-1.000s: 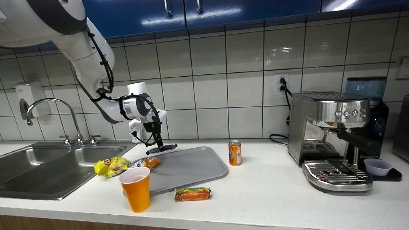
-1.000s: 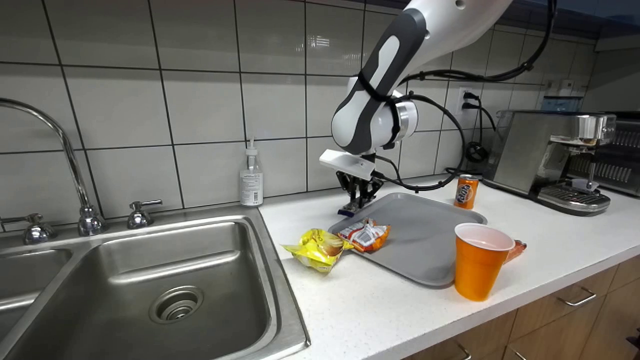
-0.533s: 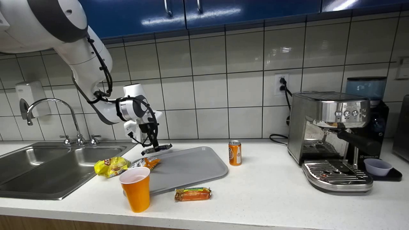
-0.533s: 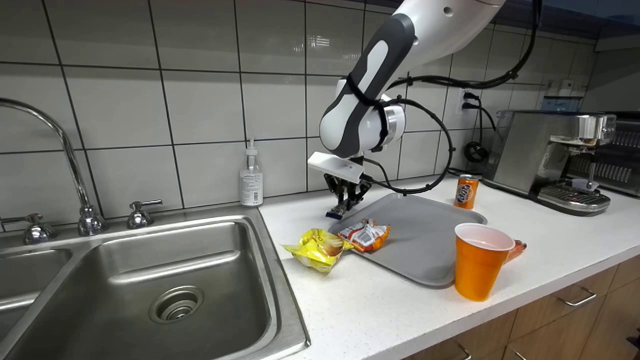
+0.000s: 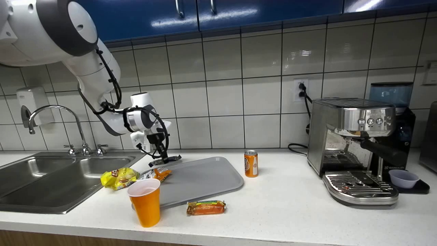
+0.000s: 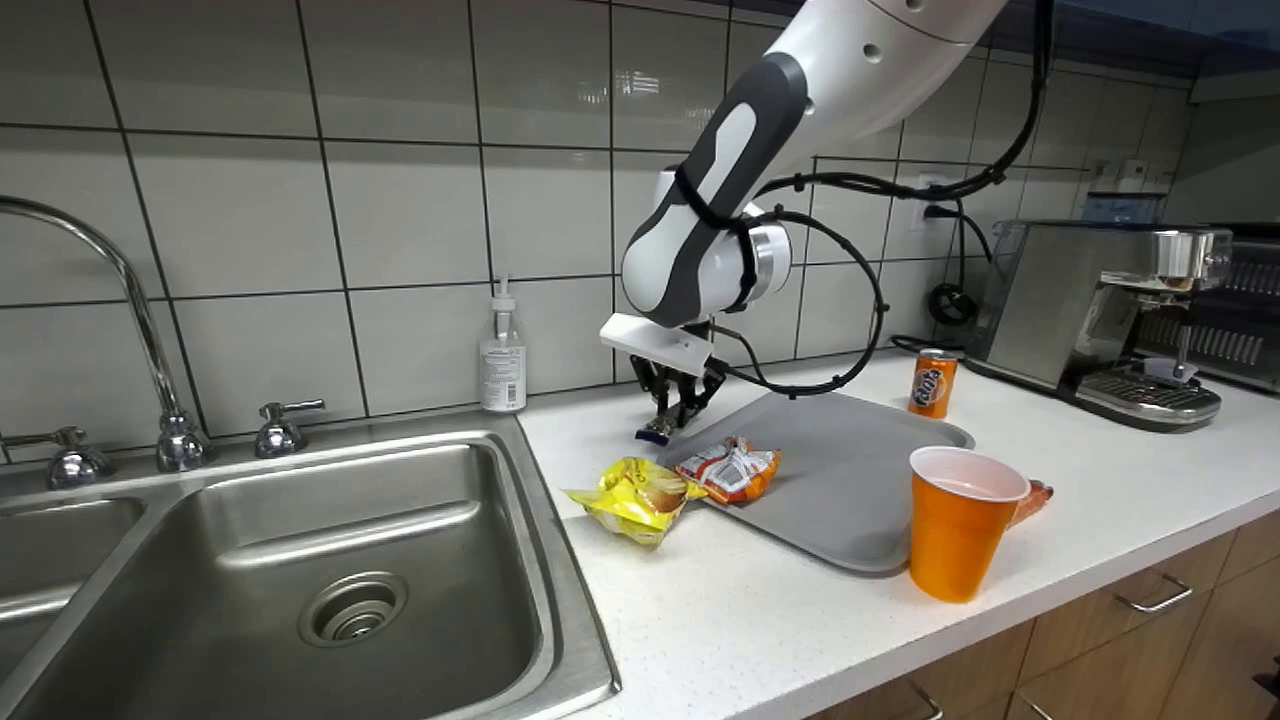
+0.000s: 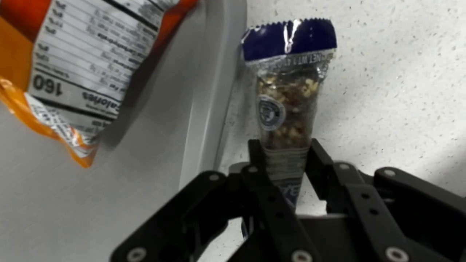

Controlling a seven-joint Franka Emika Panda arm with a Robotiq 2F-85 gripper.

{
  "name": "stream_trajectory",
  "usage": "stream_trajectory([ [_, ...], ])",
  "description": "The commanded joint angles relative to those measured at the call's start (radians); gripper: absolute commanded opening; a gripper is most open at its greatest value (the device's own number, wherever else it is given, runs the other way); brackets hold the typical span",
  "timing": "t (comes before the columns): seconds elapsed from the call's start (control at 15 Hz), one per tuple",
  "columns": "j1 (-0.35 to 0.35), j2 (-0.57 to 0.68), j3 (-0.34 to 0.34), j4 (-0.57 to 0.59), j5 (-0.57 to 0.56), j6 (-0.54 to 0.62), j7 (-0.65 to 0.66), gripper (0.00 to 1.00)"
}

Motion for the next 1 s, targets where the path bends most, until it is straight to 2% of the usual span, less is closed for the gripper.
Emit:
stream_trajectory([
  [0.0, -0.013, 0.016, 0.009, 0.050, 0.004, -0.028, -0.031, 0.67],
  [0.27, -0.017, -0.001, 0.009, 0.037, 0.005, -0.019, -0.039, 0.95],
  [0.33, -0.017, -0.007, 0.007, 0.030, 0.005, -0.015, -0.040, 1.00],
  [0.93, -0.041, -0.068, -0.012, -0.036, 0.004, 0.005, -0.055, 1.00],
])
